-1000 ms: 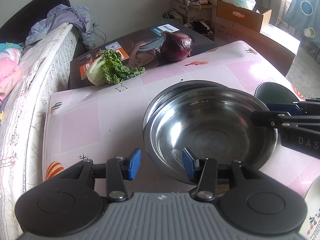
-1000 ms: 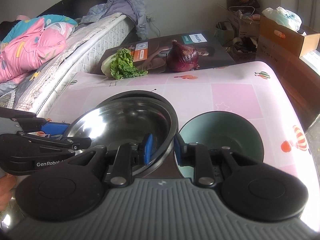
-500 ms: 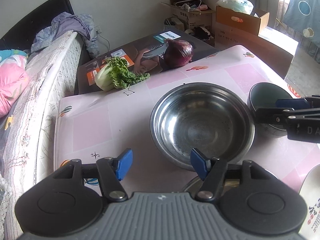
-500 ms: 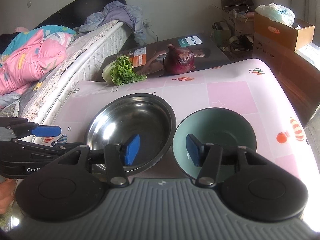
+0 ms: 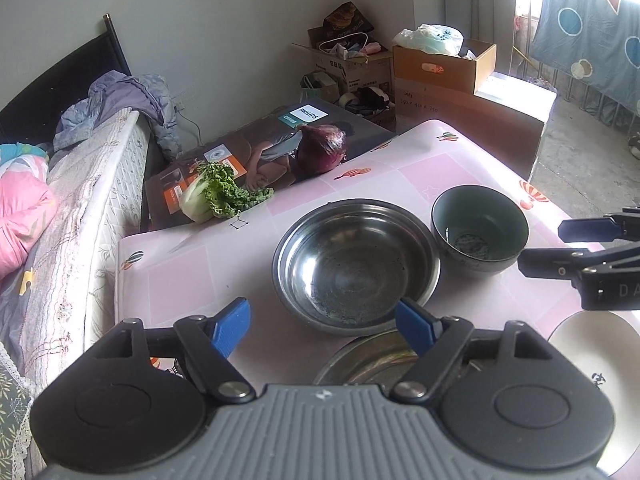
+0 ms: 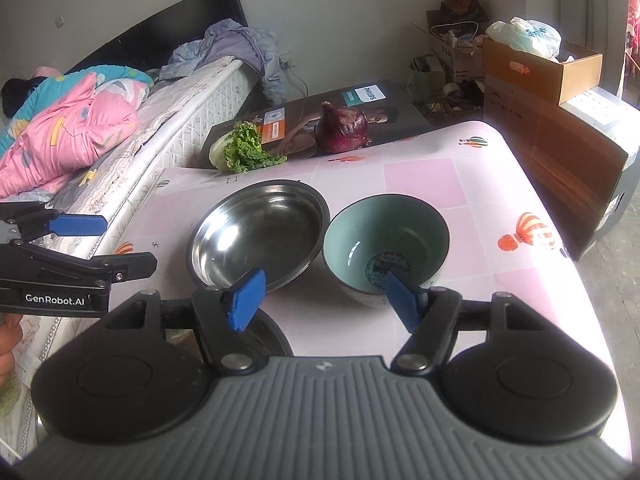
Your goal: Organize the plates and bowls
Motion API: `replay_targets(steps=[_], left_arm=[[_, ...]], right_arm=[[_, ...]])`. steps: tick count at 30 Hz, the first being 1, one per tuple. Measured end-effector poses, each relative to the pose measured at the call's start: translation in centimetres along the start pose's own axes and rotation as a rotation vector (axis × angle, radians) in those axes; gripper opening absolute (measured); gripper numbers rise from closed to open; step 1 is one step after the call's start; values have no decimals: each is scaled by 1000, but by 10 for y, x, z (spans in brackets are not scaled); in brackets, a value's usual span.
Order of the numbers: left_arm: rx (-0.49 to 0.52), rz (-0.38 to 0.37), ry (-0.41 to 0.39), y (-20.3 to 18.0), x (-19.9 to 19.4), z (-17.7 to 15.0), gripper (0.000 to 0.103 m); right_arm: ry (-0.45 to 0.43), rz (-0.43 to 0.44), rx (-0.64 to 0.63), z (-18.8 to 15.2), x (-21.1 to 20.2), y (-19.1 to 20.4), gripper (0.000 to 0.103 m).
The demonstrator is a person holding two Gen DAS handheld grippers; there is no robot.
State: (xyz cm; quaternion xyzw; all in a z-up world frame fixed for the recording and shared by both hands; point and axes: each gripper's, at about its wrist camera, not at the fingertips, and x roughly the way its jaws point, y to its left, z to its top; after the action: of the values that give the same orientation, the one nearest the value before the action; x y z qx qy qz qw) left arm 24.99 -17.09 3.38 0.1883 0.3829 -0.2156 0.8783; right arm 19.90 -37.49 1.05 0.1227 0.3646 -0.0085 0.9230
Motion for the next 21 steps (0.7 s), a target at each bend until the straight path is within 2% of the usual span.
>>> replay_targets(steps=[6, 11, 13, 16, 18, 21], left_arm=[[8, -109, 8, -15, 6, 6, 81], [30, -154, -10, -36, 19, 13, 81], [31, -164, -18, -44, 27, 17, 80], [23, -175, -11, -50, 41, 28, 71], [26, -181, -14, -52, 50, 40, 64], [43, -241, -44, -53, 61, 59, 64]], right_arm=[[-6, -36, 41, -7, -20, -26, 67], [-3, -32, 91, -7, -19, -59, 66], [10, -11, 155, -6, -11, -79, 61], [17, 17, 246, -5, 0, -104, 50], [21, 30, 288, -4, 12, -116, 47], [39, 45, 329, -4, 29, -126, 43]])
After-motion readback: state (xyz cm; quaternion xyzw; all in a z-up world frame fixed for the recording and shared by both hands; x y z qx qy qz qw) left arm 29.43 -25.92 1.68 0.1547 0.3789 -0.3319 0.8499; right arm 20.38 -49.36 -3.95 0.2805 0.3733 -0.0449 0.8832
